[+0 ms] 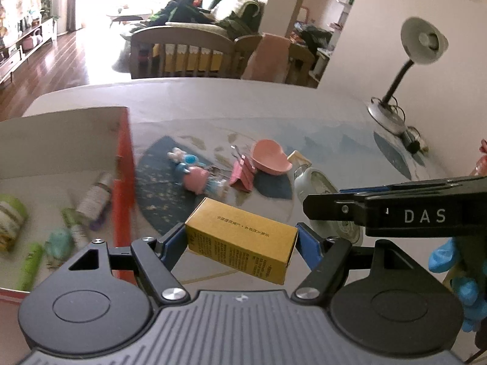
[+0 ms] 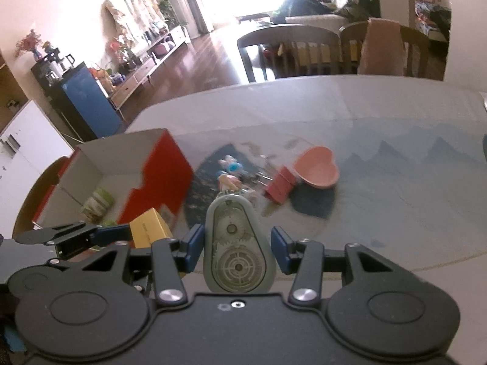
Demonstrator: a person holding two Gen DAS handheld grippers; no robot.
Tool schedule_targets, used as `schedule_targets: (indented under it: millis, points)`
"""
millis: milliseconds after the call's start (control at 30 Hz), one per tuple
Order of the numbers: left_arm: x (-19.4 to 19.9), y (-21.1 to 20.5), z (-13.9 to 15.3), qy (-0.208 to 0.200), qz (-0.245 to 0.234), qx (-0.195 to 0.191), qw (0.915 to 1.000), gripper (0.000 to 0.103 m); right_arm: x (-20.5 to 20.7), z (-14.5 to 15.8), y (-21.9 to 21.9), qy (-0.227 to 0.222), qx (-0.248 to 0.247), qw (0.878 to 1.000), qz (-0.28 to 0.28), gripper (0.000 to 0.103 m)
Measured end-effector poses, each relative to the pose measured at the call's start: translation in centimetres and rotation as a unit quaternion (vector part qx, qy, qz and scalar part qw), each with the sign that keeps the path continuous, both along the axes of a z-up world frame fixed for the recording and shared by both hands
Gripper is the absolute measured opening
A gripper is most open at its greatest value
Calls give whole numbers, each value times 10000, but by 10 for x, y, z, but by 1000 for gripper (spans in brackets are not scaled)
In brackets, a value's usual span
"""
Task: Organize rigid objects
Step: 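Carry the yellow box and tape dispenser into the box and open both tools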
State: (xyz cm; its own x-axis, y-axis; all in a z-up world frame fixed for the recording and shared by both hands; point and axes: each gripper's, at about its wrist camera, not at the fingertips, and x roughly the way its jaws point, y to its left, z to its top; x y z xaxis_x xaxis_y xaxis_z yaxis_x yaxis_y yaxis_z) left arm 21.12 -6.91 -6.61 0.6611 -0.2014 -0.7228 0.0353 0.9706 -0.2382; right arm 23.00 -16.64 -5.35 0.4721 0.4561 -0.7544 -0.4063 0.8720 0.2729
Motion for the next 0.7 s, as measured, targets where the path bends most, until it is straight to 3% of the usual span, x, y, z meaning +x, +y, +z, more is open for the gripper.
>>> schedule_targets:
  millis: [300,700]
  points:
    - [-17,52,21,-123,247,29,9996,77,-8,14,58,-167,110,9996,218,47]
    - [-26,131,27,-96,611,132,9980,77,-12,14,132,-256,140,9990,349,47]
